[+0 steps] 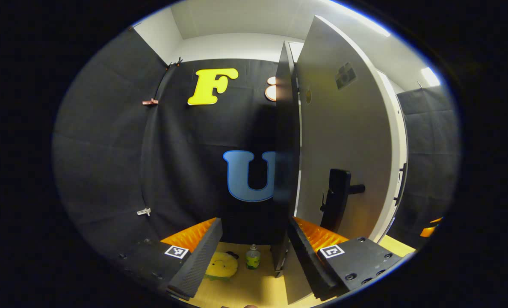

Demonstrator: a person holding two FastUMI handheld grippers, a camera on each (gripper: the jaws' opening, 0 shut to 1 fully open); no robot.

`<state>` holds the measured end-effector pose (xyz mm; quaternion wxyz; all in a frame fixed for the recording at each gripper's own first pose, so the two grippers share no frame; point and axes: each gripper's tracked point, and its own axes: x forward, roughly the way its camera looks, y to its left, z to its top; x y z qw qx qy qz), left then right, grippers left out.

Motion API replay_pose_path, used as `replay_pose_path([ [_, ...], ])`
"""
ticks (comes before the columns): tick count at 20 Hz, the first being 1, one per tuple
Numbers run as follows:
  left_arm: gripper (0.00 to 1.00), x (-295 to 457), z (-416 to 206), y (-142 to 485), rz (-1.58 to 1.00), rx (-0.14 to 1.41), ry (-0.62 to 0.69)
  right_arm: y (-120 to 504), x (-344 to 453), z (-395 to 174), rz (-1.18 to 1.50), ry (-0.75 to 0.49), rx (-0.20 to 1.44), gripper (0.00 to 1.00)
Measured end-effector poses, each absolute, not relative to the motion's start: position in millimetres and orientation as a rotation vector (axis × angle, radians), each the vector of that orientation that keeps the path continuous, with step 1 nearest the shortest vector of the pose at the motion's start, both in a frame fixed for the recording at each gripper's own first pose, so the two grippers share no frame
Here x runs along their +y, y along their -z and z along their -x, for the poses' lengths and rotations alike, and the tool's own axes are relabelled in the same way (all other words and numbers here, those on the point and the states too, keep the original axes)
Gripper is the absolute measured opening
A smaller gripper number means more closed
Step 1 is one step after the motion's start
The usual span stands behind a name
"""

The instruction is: Grab one shoe with the right hand and put it into the shoe cabinet, grab the other shoe with the left hand and put it into the shoe cabinet; then close the right door with the right hand and the left door with the left hand.

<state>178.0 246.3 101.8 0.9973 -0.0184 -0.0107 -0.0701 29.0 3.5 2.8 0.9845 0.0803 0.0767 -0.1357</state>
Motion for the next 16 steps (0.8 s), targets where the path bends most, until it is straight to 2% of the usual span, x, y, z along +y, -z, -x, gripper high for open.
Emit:
replay_pose_path([
  [4,0.93,239,-177,-112,0.073,-0.038,0.161,-1,-6,-26,-0.185,0.296,0.148,0.98],
  [5,0.9,233,-177,-111,0.076,-0.023,0.175,1,-6,-27,-0.195,0.294,0.152,0.98],
  [9,0.9,207,-170,-110,0.1,-0.003,0.195,4,-6,-27,-0.209,0.279,0.156,0.98],
  [16,0.9,111,-170,-109,0.132,-0.005,0.239,-5,-30,-47,-0.202,0.223,0.157,0.98],
])
